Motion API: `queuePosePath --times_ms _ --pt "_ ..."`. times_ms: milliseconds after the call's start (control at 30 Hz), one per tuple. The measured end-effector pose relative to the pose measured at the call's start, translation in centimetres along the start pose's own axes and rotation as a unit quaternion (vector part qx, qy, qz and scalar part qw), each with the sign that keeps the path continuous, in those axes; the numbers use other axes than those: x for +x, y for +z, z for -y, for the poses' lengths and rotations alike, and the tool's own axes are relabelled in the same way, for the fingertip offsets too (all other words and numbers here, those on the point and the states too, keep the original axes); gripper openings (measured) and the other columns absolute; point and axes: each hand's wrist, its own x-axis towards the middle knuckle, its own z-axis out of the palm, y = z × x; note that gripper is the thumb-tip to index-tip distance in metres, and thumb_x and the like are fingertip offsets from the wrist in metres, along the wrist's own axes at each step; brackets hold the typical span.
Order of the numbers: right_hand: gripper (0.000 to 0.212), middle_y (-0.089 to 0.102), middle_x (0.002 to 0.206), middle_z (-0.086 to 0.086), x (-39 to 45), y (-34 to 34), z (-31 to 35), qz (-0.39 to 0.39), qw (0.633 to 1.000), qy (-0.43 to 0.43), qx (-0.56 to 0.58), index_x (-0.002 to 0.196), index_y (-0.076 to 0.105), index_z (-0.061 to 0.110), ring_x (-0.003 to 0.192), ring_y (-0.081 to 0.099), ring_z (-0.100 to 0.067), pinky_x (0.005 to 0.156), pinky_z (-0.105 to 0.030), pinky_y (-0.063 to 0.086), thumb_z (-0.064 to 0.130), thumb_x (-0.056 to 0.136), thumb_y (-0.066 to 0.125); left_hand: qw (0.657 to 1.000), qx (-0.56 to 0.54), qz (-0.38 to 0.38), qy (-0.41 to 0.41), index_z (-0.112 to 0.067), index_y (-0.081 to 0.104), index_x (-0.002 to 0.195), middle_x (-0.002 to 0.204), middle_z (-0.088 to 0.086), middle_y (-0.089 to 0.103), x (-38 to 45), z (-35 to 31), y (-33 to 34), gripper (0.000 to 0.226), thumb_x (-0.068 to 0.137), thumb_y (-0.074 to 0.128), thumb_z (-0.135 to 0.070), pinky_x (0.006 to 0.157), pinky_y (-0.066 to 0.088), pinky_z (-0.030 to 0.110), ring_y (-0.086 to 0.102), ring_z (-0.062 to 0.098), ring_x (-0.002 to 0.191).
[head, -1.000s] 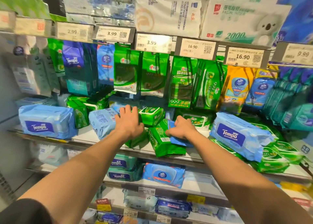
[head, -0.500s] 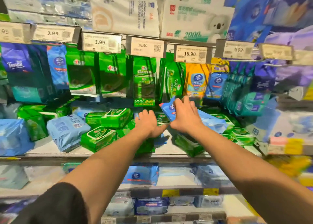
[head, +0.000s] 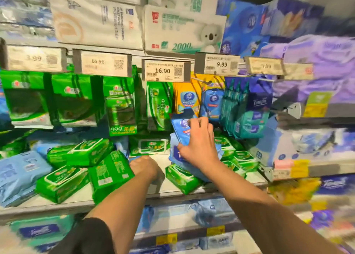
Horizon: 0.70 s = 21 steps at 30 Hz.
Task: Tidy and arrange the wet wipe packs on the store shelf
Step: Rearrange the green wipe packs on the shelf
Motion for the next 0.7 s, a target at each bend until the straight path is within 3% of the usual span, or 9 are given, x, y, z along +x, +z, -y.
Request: queuePosePath --times_ms 67,133,267,367,700 --pt "0.052 0.037 0.117 -0.008 0.1 0.1 -0.7 -0.004 1.000 0.009 0.014 0.110 0.045 0.013 0.103 0.039 -0.032 0.090 -0.042 0.040 0.032 0.071 0.074 1.000 0.013 0.004 -0.019 0.000 0.020 0.149 0.149 0.028 0.030 -0.1 -0.3 0.3 0.083 0.085 0.059 -0.036 0.108 0.034 0.043 0.033 0.040 0.138" --pt "0.051 0.036 0.114 -0.007 0.3 0.3 -1.3 -0.008 0.999 0.022 0.036 0.109 0.045 0.012 0.102 0.038 -0.030 0.090 -0.040 0.039 0.031 0.071 0.074 1.000 0.010 0.010 -0.024 0.000 0.011 0.150 0.150 0.033 0.018 -0.2 -0.4 0.4 0.076 0.092 0.051 -0.029 0.111 0.030 0.047 0.026 0.046 0.138" --pt "0.051 0.037 0.114 -0.008 0.5 0.6 -2.4 -0.020 0.997 0.049 0.063 0.112 0.047 0.010 0.103 0.039 -0.031 0.092 -0.042 0.040 0.032 0.073 0.073 0.999 -0.028 0.017 0.005 -0.003 0.021 0.144 0.142 0.022 0.026 -0.5 0.1 -0.2 0.075 0.087 0.057 -0.035 0.105 0.036 0.046 0.031 0.043 0.130" --pt "0.050 0.039 0.115 -0.010 0.5 0.8 -3.0 -0.034 0.995 0.061 0.073 0.112 0.049 0.008 0.103 0.040 -0.030 0.093 -0.043 0.039 0.032 0.074 0.071 0.992 -0.127 0.010 0.020 -0.008 0.029 0.141 0.140 0.018 0.032 -0.3 0.1 -1.1 0.073 0.086 0.060 -0.045 0.102 0.041 0.045 0.036 0.041 0.129" --pt "0.049 0.043 0.114 -0.010 -0.4 1.9 -2.4 -0.063 0.991 0.073 0.088 0.115 0.053 0.007 0.105 0.041 -0.030 0.095 -0.042 0.038 0.025 0.073 0.073 0.957 -0.224 -0.138 0.120 -0.011 0.039 0.125 0.131 0.015 0.038 -0.7 1.3 -3.8 0.068 0.078 0.067 -0.051 0.097 0.040 0.048 0.040 0.041 0.121"
